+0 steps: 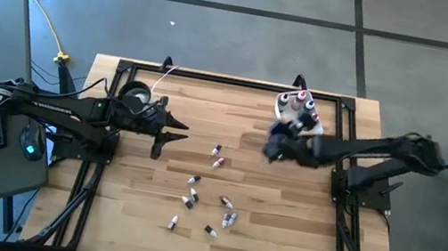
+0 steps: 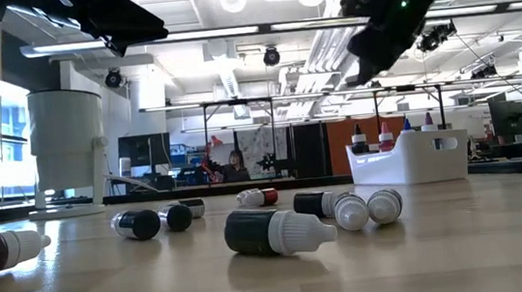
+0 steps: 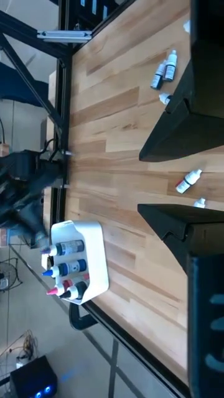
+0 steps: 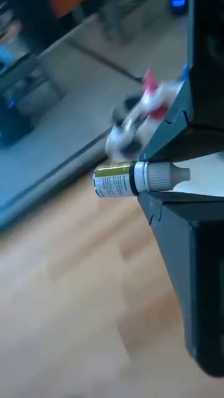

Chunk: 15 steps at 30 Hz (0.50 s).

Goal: Pick & Place food coloring
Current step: Put the top small green food coloring bottle into the white bin

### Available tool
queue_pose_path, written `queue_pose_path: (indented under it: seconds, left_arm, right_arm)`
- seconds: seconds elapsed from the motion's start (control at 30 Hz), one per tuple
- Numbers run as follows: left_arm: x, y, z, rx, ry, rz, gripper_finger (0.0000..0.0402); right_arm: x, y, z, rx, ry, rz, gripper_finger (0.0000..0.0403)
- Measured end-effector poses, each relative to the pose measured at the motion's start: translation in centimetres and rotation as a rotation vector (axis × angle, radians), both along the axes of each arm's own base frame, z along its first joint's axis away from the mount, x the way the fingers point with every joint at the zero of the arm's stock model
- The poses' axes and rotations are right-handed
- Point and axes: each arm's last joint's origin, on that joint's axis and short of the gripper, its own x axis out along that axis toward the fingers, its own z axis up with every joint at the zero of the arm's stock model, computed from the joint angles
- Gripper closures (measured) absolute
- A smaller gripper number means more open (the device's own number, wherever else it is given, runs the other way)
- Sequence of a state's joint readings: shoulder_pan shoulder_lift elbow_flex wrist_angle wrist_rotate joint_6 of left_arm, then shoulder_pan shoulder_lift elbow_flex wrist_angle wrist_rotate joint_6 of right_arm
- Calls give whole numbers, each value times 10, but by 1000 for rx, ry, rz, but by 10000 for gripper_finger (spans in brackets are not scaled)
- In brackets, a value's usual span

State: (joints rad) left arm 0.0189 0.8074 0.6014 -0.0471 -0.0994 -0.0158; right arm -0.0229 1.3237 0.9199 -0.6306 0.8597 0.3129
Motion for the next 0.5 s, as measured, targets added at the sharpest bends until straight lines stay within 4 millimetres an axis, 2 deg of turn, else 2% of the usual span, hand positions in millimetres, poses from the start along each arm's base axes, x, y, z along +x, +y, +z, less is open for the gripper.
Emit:
queue_pose_path:
  seconds: [0.07,0.17,0.33,0.5]
  left_arm:
    - [0,0,0,-24,-3,5,284]
    - [0,0,-1,-45,4,1,284]
    - [5,0,-6,-45,40,1,284]
    - [13,0,-16,-44,97,8,284]
  right_arm:
    - [-11,-17,7,35,-32,-60,333]
    - [-25,-41,0,130,-35,-104,328]
    - [-39,-70,-37,279,-18,-136,326]
    - [-48,-83,-69,318,-48,-125,326]
